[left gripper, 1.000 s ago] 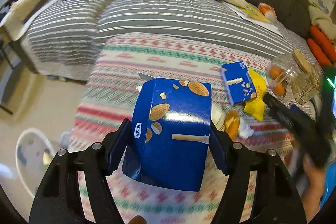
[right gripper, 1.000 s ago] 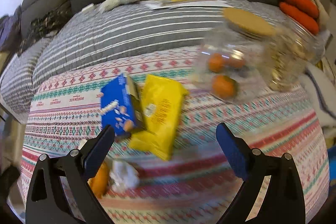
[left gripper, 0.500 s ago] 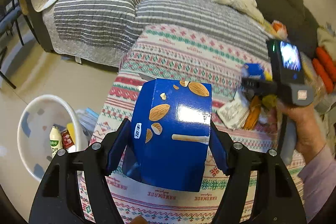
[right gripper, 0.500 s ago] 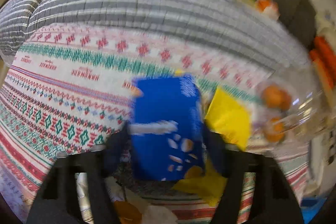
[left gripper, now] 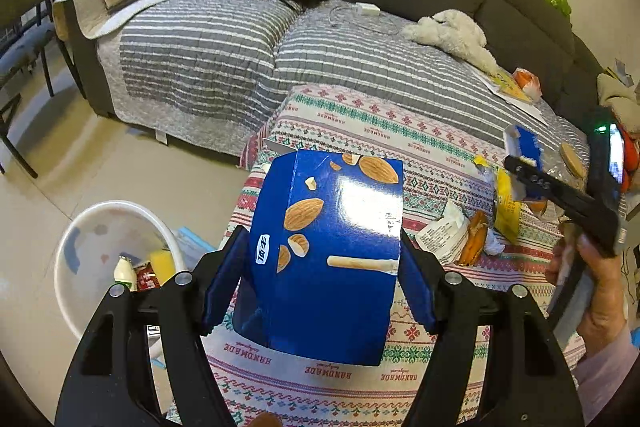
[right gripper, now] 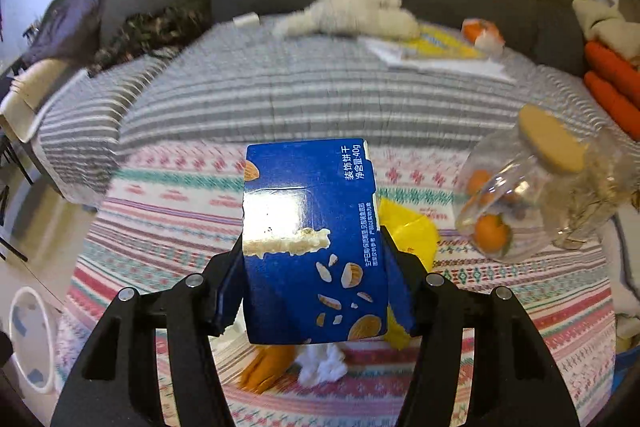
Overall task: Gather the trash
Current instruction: 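Carry both blue boxes in the tools over the white bin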
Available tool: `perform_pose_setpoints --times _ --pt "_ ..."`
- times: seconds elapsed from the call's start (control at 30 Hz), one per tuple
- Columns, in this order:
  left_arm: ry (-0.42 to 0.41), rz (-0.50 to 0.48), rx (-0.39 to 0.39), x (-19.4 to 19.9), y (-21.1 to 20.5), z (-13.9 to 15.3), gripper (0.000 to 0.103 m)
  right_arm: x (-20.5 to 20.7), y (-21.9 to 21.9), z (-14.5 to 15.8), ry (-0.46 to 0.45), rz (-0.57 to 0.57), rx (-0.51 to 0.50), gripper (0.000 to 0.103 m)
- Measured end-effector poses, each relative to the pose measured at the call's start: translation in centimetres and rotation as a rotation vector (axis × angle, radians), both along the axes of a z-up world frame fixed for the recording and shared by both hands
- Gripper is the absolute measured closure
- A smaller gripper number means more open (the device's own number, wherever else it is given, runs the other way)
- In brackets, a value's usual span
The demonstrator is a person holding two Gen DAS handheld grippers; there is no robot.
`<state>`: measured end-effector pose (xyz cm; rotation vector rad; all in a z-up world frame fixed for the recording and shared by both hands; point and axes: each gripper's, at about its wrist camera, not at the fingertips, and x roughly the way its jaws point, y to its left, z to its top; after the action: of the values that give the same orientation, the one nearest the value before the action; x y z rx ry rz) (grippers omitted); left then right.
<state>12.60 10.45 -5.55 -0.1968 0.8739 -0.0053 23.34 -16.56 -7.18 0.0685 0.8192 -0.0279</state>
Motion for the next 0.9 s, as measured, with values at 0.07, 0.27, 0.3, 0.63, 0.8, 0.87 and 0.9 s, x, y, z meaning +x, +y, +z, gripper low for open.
perform_pose_setpoints --times 0.07,0.27,0.3,0.63,0.8,0.87,0.9 --pt "-0.007 -0.001 0.001 -0.4 0.2 0.2 0.036 -1.3 0.8 0.9 -0.028 0.006 0.013 0.044" --pt "-0.027 0.014 0.006 -1.4 1.3 0.9 0.036 -4.9 4.1 1.7 -0.082 0.027 0.015 0.044" --pt "-0.029 0.016 0.006 -1.5 1.6 1.0 0.036 -5.3 5.0 1.6 -0.087 0.037 0.009 0.044" --pt "-0.034 0.073 0.013 -2.7 5.1 1.6 0.036 -8.2 11.0 0.9 -0.092 0.111 0.040 0.044" --pt "-0.041 0.105 0.011 -3.5 7.1 2.1 0.036 -9.0 14.0 0.8 -0.089 0.158 0.059 0.044" --pt "-0.046 0.125 0.009 -4.0 8.1 2.3 0.036 -9.2 15.1 0.7 -0.084 0.177 0.060 0.044" --pt "-0.048 0.131 0.009 -4.2 8.6 2.5 0.036 -9.3 15.9 0.6 -0.081 0.189 0.062 0.044"
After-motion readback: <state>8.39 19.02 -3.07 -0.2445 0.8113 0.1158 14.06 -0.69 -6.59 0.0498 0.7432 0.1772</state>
